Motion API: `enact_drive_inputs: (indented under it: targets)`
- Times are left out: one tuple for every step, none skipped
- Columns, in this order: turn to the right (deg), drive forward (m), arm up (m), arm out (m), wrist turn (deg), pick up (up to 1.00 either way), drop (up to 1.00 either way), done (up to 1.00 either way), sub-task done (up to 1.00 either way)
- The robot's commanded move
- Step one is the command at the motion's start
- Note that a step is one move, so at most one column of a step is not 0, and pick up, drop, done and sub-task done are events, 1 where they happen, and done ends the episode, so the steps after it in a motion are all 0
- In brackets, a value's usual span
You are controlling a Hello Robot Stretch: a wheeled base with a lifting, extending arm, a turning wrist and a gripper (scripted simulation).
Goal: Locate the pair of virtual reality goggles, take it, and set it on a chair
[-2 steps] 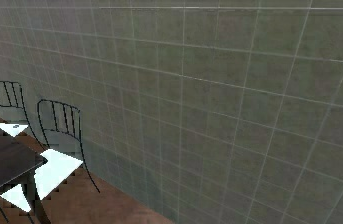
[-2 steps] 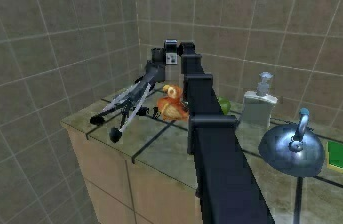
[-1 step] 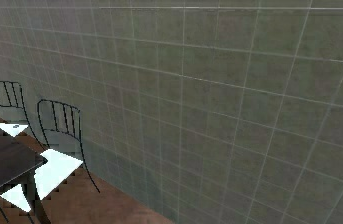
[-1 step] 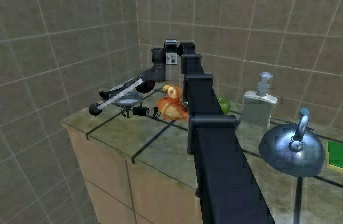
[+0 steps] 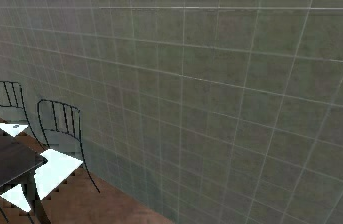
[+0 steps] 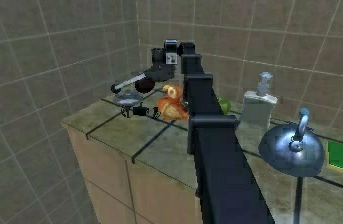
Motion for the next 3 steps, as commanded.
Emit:
enact_drive_inputs:
  targets:
    - [0.0,0.0,0.0,0.0,18.0,0.0,0.0,0.0,0.0]
    - [0.0,0.0,-0.14,0.0,0.0,0.0,0.0,0.0,0.0]
    - [0.0,0.0,0.0,0.0,0.0,1.0,0.0,0.0,0.0]
